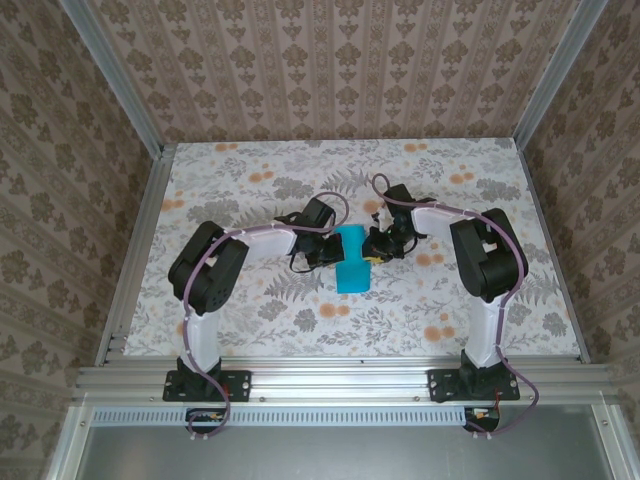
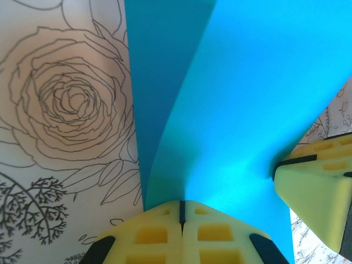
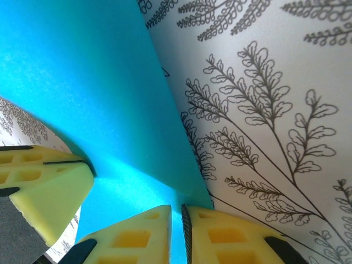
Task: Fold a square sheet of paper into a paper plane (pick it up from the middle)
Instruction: Fold the square sheet of paper in half at the center of the table.
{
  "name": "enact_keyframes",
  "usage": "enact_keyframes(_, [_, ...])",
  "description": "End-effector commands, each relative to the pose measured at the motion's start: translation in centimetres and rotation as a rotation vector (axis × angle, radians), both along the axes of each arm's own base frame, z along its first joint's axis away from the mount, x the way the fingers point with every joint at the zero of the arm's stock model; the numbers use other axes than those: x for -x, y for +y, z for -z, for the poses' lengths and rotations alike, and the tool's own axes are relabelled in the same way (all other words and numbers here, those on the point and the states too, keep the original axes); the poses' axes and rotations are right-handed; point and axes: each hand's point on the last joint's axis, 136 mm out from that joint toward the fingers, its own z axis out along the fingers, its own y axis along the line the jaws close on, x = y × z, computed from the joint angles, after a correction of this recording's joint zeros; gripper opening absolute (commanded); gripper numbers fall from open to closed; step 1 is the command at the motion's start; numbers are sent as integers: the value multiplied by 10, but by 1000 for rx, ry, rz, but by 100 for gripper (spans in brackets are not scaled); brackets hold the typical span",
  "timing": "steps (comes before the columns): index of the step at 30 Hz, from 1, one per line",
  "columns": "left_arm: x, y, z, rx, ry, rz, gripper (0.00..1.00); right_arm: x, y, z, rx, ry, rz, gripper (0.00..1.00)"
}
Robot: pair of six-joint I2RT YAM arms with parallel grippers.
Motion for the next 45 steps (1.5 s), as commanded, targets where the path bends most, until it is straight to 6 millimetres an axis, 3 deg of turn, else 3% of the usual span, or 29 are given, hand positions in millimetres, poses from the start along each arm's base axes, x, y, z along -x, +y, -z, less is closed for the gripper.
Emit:
enact_keyframes(1, [35,30,51,-178,126,27,5,-3,2,-19,-35,-48,-3,17])
enact_keyframes(3, [35,29,51,-176,126,25,5,0,9,-33,-78,-65,-9,18])
enact_keyframes(5, [36,30,52,-178,127,25,5,6,15,-33,-105,-50,-17,18])
enact_keyframes(9, [36,29,53,-178,127,26,5,20,17,-15,-109,6,-17,18])
enact_keyframes(17, [39,29,54,-184,126,30,5,33,1,12,-57,58,16,18])
enact_keyframes(19, [38,29,54,-184,125,31,5,32,2,7,-62,47,14,18])
enact_keyframes(24, [38,28,55,-181,128,29,5,26,10,-28,-130,-19,10,19])
enact_keyframes(26, [37,27,53,-180,123,33,5,27,12,-31,-151,-22,10,19])
enact_keyframes(37, [35,27,51,-184,113,35,5,46,-4,16,-51,83,28,18])
enact_keyframes(40, [36,27,51,-183,115,34,5,43,-2,7,-63,61,25,18])
enact_keyframes(45, [36,26,52,-185,116,33,5,46,15,-26,-158,9,-12,18])
